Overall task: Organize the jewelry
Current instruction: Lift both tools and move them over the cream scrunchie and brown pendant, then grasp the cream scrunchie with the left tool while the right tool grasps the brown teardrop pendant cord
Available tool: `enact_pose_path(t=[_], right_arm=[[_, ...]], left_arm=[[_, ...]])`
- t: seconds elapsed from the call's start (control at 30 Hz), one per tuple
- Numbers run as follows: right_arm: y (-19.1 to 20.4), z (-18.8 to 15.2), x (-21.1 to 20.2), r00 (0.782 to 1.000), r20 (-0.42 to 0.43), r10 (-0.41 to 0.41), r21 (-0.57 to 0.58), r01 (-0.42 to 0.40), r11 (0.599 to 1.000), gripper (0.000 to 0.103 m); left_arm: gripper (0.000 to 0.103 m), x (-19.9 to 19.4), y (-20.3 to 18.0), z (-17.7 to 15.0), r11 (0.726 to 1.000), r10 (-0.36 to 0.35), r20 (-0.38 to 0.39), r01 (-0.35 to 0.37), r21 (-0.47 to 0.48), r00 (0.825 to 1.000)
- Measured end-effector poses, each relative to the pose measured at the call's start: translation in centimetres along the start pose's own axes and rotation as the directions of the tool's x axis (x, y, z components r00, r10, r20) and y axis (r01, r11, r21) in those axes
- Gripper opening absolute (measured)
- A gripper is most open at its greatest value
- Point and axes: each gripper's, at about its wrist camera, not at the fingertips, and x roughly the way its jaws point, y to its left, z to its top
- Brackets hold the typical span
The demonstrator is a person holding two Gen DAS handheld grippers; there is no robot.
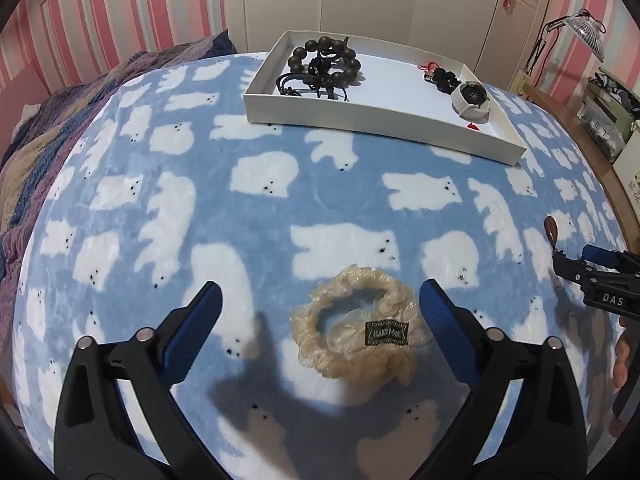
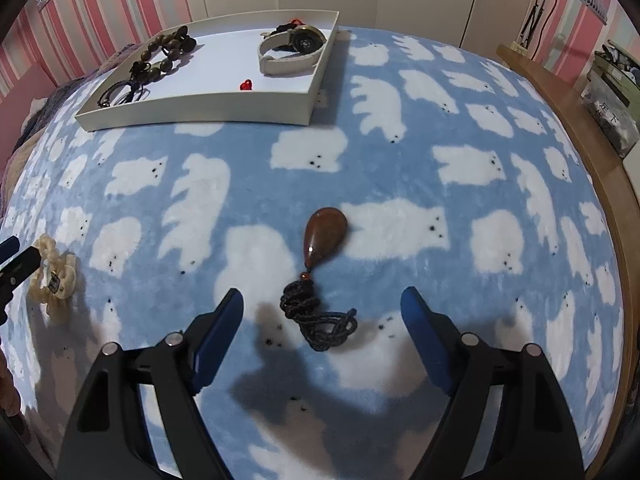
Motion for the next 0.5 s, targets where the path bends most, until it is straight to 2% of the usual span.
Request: enact_pose_path(t=[0.1, 0.27, 0.33, 0.4, 0.43, 0.5], right_arm=[[-0.1, -0.1, 0.2, 1.0, 0.011, -0.005, 0.012, 0.005, 1.0, 0.081], [0.0, -0.1, 0.5, 1.0, 0.018, -0.001, 0.025, 0.001, 1.0, 0.077], [0.1, -0.2, 0.6, 1.0, 0.019, -0.003, 0.021, 0.003, 1.0, 0.057], [0.1, -0.2, 0.9, 1.0, 0.011, 0.012, 0.029, -0.012, 1.0, 0.052], [0.0, -0.2, 1.0, 1.0, 0.01, 0.014, 0.031, -0.014, 0.999, 0.046], [0.0, -0.2, 1.1, 1.0, 0.012, 0.024, 0.036, -0.024, 0.999, 0.043]], left_arm=[[0.088, 0.0, 0.1, -0.4, 1.0, -0.014, -0.002, 0.014, 0.001, 1.0], [0.07, 1.3, -0.3, -0.8, 1.0, -0.03, -0.043, 0.031, 0.006, 0.999], [0.065, 1.8, -0.5, -0.9, 0.999, -0.042, -0.057, 0.043, 0.006, 0.998], [0.062, 2.0, -0.7, -1.0, 0.999, -0.05, -0.061, 0.051, 0.008, 0.997], [0.059, 2.0, -0.8, -1.0, 0.998, -0.055, -0.062, 0.055, 0.01, 0.997], [0.054, 2.1, -1.0, -1.0, 0.998, -0.062, -0.062, 0.063, 0.015, 0.996]])
